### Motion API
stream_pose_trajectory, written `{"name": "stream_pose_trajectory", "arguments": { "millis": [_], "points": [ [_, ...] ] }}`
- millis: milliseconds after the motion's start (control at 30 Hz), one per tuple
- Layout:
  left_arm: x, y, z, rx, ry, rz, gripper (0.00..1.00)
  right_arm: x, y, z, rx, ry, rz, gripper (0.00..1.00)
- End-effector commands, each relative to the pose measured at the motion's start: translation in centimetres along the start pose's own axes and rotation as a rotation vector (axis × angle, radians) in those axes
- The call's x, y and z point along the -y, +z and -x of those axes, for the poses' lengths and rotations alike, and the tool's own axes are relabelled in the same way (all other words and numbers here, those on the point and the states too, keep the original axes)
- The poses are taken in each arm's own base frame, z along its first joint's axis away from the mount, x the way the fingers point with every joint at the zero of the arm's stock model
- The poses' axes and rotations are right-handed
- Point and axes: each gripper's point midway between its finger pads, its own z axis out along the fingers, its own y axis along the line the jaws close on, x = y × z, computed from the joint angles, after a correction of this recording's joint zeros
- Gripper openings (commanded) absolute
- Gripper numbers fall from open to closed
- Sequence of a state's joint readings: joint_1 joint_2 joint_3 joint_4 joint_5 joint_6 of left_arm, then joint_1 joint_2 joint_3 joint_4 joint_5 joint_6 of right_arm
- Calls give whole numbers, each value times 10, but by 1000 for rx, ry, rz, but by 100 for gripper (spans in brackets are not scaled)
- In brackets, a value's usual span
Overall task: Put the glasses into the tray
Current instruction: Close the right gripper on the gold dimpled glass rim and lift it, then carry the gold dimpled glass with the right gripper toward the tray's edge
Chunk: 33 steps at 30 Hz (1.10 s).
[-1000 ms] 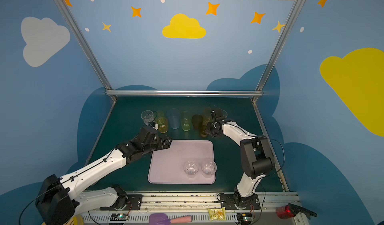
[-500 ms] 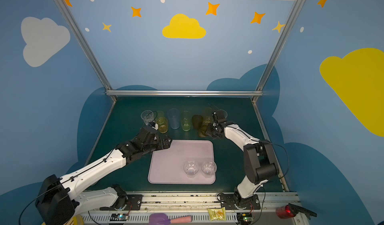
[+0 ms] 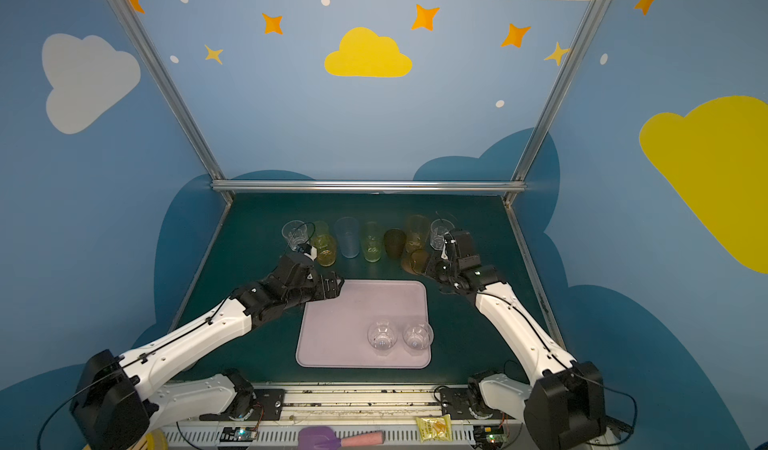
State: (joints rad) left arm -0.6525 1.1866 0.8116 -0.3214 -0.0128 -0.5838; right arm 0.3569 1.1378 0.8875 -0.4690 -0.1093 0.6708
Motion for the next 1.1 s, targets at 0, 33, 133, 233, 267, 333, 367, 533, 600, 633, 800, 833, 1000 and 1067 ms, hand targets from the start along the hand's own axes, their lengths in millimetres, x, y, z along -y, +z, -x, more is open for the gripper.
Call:
{"name": "stream_pose_trajectory", "arguments": {
  "millis": [0, 33, 133, 233, 267, 333, 367, 533, 600, 633, 800, 833, 1000, 1067],
  "points": [
    [17, 1, 10, 8, 3, -63, 100, 17, -13, -13, -8, -20, -62, 0],
    [22, 1, 9, -1, 8, -88, 100, 20, -17, -15, -8, -24, -72, 0],
    [38, 0, 8, -19, 18, -170, 100, 28, -28, -22, -15, -42, -97, 0],
    [46, -1, 6, -34, 22, -210, 100, 31, -37, -28, -20, -56, -101, 0],
    [47, -2, 6, -39, 21, -219, 100, 31, -40, -30, -21, -63, -96, 0],
    [52, -4, 6, -38, 26, -247, 100, 31, -43, -33, -26, -69, -88, 0],
    [58, -7, 4, -49, 32, -282, 100, 31, -45, -34, -28, -70, -87, 0],
    [79, -21, 2, -58, 57, -402, 100, 26, -55, -38, -76, -94, -85, 0],
    [81, -22, -1, -62, 60, -411, 100, 25, -57, -38, -92, -108, -92, 0],
    [81, -22, -2, -65, 60, -411, 100, 25, -58, -39, -103, -115, -99, 0],
    [79, -18, -9, -77, 53, -398, 100, 23, -55, -43, -154, -132, -99, 0],
    [79, -18, -10, -79, 53, -397, 100, 21, -54, -45, -163, -134, -93, 0],
    [77, -17, -14, -88, 55, -386, 100, 22, -49, -49, -175, -152, -119, 0],
    [80, -18, -16, -92, 59, -396, 100, 23, -50, -49, -170, -165, -134, 0]
  ]
}}
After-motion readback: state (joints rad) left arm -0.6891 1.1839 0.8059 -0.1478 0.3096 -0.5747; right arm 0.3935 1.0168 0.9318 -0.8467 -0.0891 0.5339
